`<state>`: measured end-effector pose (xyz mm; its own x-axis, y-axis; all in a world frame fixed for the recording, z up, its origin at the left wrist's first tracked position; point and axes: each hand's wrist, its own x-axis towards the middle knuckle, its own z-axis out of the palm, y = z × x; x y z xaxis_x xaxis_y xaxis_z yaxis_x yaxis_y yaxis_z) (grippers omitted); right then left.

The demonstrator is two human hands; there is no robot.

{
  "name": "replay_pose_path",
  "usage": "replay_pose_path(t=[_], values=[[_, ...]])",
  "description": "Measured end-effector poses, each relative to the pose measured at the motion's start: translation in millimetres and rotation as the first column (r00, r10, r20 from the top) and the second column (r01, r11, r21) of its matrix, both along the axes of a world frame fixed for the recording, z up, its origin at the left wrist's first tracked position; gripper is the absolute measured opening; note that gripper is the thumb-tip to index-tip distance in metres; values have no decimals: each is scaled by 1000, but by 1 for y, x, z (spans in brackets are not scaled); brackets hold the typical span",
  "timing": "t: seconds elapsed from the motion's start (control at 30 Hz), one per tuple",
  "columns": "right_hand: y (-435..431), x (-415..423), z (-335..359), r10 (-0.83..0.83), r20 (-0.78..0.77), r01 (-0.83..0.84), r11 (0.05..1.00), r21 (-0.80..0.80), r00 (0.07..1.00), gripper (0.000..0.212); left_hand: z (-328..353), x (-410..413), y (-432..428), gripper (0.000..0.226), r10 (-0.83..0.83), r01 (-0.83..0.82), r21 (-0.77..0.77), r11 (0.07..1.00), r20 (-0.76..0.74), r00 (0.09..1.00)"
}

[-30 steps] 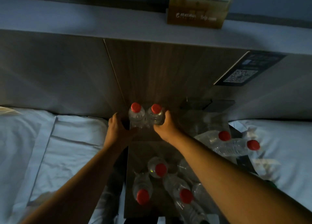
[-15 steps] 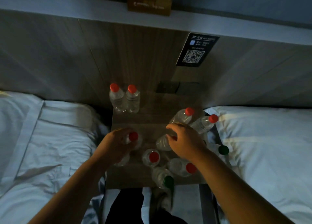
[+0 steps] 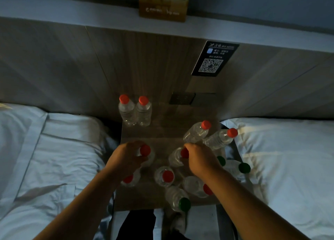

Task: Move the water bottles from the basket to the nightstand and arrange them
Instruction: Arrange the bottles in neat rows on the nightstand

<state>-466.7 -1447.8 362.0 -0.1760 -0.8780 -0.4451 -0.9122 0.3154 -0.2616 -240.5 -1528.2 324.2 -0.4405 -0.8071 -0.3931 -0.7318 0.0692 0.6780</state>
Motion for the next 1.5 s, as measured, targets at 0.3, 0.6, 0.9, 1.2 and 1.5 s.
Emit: replay_pose_path(t=[0.3, 0.6, 0.9, 1.2, 1.5], values=[[-65, 14, 0, -52, 48, 55, 997, -60, 997, 29, -11, 20, -30, 35, 217, -223, -12, 975, -178, 960], [-125, 24, -17, -74, 2, 74, 987, -140, 997, 24, -20, 27, -72, 13, 255, -273, -132, 953, -134, 958], [-130, 33, -44, -358, 253, 395, 912, -112, 899, 55, -38, 23, -78, 25, 286, -305, -134, 943, -142, 948], [-130, 57, -76, -713, 528, 796, 596, 110, 461, 31, -55, 12, -76, 42, 357, -364, -23, 931, -150, 922], [-149, 49, -77, -677, 476, 742, 666, 73, 561, 36, -60, 9, -82, 37, 406, -418, -73, 905, -142, 903]])
